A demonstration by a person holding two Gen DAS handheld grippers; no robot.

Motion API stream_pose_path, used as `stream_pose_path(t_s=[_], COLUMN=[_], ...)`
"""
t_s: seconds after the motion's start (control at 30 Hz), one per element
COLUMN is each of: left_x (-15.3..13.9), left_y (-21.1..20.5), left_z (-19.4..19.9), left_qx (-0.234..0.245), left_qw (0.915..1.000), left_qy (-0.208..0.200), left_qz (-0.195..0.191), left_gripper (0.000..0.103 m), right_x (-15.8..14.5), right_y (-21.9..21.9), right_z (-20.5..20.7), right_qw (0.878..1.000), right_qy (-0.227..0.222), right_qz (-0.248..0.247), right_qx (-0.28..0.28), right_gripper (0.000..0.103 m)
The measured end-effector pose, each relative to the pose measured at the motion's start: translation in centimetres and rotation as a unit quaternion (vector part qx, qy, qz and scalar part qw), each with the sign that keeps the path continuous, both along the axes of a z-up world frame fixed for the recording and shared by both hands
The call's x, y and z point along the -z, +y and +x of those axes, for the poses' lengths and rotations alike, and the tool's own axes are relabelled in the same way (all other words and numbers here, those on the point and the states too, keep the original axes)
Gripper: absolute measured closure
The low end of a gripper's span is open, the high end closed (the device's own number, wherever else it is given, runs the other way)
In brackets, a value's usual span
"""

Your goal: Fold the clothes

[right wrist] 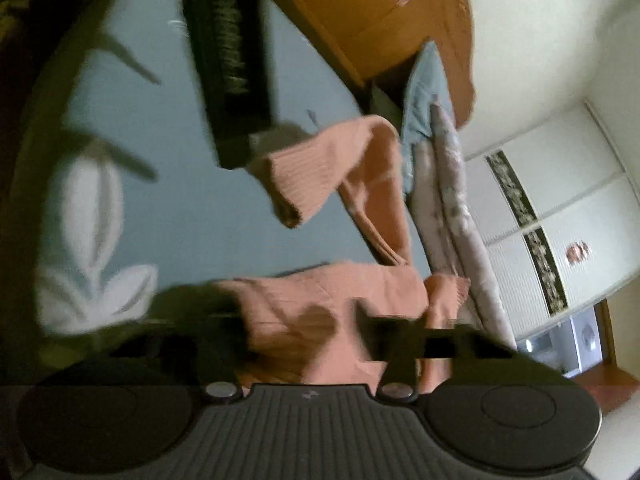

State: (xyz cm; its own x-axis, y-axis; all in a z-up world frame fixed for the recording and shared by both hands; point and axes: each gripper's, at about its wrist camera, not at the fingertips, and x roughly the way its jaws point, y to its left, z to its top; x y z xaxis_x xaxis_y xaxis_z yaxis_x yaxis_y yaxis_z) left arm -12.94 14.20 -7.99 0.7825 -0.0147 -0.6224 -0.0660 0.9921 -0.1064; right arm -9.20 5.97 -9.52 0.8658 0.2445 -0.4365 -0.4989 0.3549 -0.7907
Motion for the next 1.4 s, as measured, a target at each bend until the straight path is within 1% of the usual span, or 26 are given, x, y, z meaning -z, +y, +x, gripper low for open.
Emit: stream_pose_path(t_s=[0.07,0.1,0.13,0.17,0.2,0.23,0.3,0.33,0.37,0.4,0.43,0.47,0.5,0.57,0.63,0.73,0.87,0.93,1.0,1.07,1.13,1.2,1.23,1.27,1.33,1.4], left_x=[0.1,0.2,0.3,0.4,0.4,0.5,0.5,0.5,0.4,0.4,0.4,0.5,0.6,0.8,1.1,1.6,2.6,2.9,3.6,4.5,5.4,5.8,5.6,5.4,5.2,5.1], left_y=[-0.3,-0.6,-1.0,-1.5,-2.1,-2.6,-4.2,-4.9,-5.9,-6.8,-7.7,-8.5,-9.4,-10.9,-11.9,-12.6,-13.0,-12.8,-12.9,-13.4,-13.6,-13.5,-13.3,-13.2,-13.0,-12.9], left_z=[0.2,0.3,0.5,0.8,1.2,1.5,2.2,2.6,3.1,3.5,3.9,4.4,4.9,5.8,6.8,8.6,9.9,9.4,8.7,8.2,8.0,7.8,7.8,7.8,7.9,7.7], left_qx=[0.015,0.024,0.032,0.044,0.056,0.068,0.1,0.115,0.132,0.141,0.15,0.159,0.167,0.181,0.197,0.201,0.191,0.194,0.214,0.241,0.272,0.295,0.299,0.308,0.324,0.332], left_qw=[0.9999,0.9997,0.9995,0.999,0.9983,0.9975,0.9943,0.9921,0.9889,0.9856,0.9816,0.9769,0.9714,0.9596,0.9503,0.9437,0.9315,0.9229,0.9022,0.8729,0.8406,0.8194,0.8199,0.8211,0.8228,0.8224], left_qy=[-0.003,-0.003,-0.003,-0.004,-0.005,-0.006,-0.019,-0.025,-0.034,-0.042,-0.05,-0.056,-0.062,-0.077,-0.094,-0.105,-0.122,-0.143,-0.164,-0.177,-0.183,-0.188,-0.188,-0.178,-0.157,-0.148], left_qz=[0.0,0.003,0.007,0.01,0.014,0.018,0.034,0.042,0.06,0.083,0.107,0.132,0.156,0.201,0.222,0.241,0.285,0.3,0.337,0.385,0.431,0.454,0.451,0.447,0.439,0.438], left_gripper=[0.025,0.025,0.025,0.025,0.025,0.025,0.025,0.025,0.025,0.025,0.025,0.025,0.025,0.025,0.025,0.025,0.024,0.024,0.024,0.024,0.024,0.025,0.033,0.057,0.088,0.094], right_x=[-2.0,-3.2,-4.4,-5.6,-6.5,-7.1,-7.2,-6.9,-6.6,-6.3,-6.1,-6.1,-6.2,-6.3,-6.8,-7.6,-8.1,-7.8,-7.5,-7.0,-6.3,-5.7,-5.4,-5.2,-4.9,-4.7], right_y=[-1.6,-2.5,-3.9,-5.6,-7.3,-9.0,-12.6,-14.0,-15.3,-16.4,-17.2,-17.8,-18.2,-18.3,-18.3,-18.2,-18.2,-18.4,-18.8,-19.2,-19.6,-19.9,-20.0,-20.1,-20.4,-20.7], right_z=[1.3,2.0,2.9,3.7,4.8,5.9,8.2,8.9,9.6,10.1,10.2,10.3,10.4,10.1,10.0,10.1,9.9,10.0,10.1,10.2,10.3,10.4,10.4,10.4,10.4,10.4], right_qw=[0.995,0.988,0.976,0.957,0.934,0.907,0.836,0.805,0.773,0.744,0.725,0.71,0.7,0.696,0.697,0.7,0.717,0.717,0.716,0.714,0.713,0.712,0.711,0.71,0.708,0.706], right_qy=[0.041,0.066,0.096,0.129,0.164,0.2,0.277,0.305,0.331,0.352,0.364,0.37,0.373,0.372,0.373,0.374,0.364,0.365,0.367,0.373,0.376,0.381,0.382,0.383,0.385,0.385], right_qz=[0.08,0.126,0.179,0.237,0.289,0.338,0.434,0.467,0.5,0.527,0.545,0.56,0.571,0.579,0.581,0.581,0.568,0.566,0.566,0.562,0.558,0.555,0.553,0.553,0.552,0.553], right_qx=[0.039,0.06,0.083,0.108,0.132,0.154,0.189,0.199,0.207,0.212,0.213,0.213,0.211,0.206,0.195,0.18,0.177,0.178,0.183,0.188,0.195,0.202,0.206,0.209,0.215,0.22], right_gripper=[0.088,0.088,0.088,0.089,0.089,0.089,0.089,0.09,0.091,0.091,0.092,0.092,0.092,0.092,0.093,0.093,0.092,0.091,0.089,0.089,0.089,0.089,0.089,0.089,0.089,0.089])
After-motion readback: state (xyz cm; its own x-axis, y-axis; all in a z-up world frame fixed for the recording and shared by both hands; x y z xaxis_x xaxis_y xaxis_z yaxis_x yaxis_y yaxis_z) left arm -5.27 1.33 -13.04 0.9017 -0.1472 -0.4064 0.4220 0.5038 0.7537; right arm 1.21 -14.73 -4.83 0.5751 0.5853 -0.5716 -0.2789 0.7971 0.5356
